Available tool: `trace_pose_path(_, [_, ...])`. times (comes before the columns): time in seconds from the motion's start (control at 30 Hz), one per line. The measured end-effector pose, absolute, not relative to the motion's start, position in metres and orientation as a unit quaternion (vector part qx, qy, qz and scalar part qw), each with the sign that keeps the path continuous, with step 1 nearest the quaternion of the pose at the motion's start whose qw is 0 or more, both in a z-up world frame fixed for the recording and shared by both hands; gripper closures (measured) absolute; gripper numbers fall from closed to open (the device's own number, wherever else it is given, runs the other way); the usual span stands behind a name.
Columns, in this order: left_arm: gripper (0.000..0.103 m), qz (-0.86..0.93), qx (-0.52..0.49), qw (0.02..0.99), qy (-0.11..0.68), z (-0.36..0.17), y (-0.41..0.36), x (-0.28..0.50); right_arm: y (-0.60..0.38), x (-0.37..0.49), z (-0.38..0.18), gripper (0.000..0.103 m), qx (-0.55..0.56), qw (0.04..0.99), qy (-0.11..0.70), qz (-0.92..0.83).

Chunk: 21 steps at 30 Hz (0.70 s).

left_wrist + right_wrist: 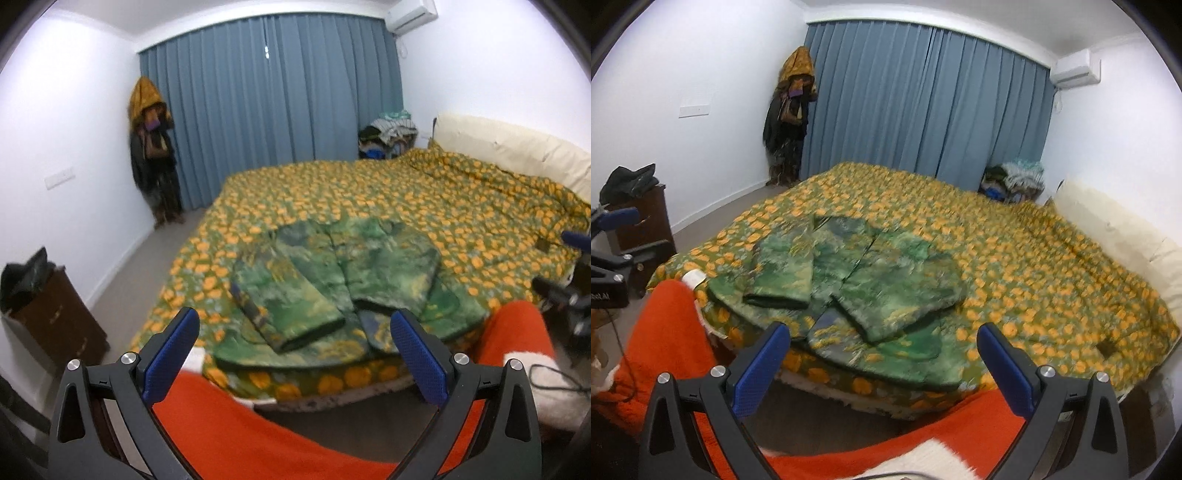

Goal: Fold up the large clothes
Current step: 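Grasp the folded sleeves with both grippers and lift them off the jacket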

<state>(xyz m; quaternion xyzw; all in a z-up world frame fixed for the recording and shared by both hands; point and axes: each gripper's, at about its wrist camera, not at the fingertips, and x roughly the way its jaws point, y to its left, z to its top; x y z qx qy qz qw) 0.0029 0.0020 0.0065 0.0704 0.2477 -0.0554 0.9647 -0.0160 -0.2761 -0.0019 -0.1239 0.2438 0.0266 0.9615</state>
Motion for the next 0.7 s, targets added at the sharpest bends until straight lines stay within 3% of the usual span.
trace_pose_path(0.13, [0.0,-0.04,0.079,0.961,0.264,-0.008,0.011,0.021,-0.29,-0.013,0.019,0.0,-0.11,0.974,0.197,0.014])
trace_pose_path(0.3, [0.0,-0.052,0.048,0.929,0.364,-0.057,0.022,0.055,-0.303,0.0,0.024,0.0,-0.102,0.984,0.142,0.027])
trace_pose_path(0.7, [0.0,-0.163,0.194,0.895,0.366,-0.095,-0.012,0.141,-0.285,0.13,-0.086,0.0,-0.204,0.922,0.305,0.124])
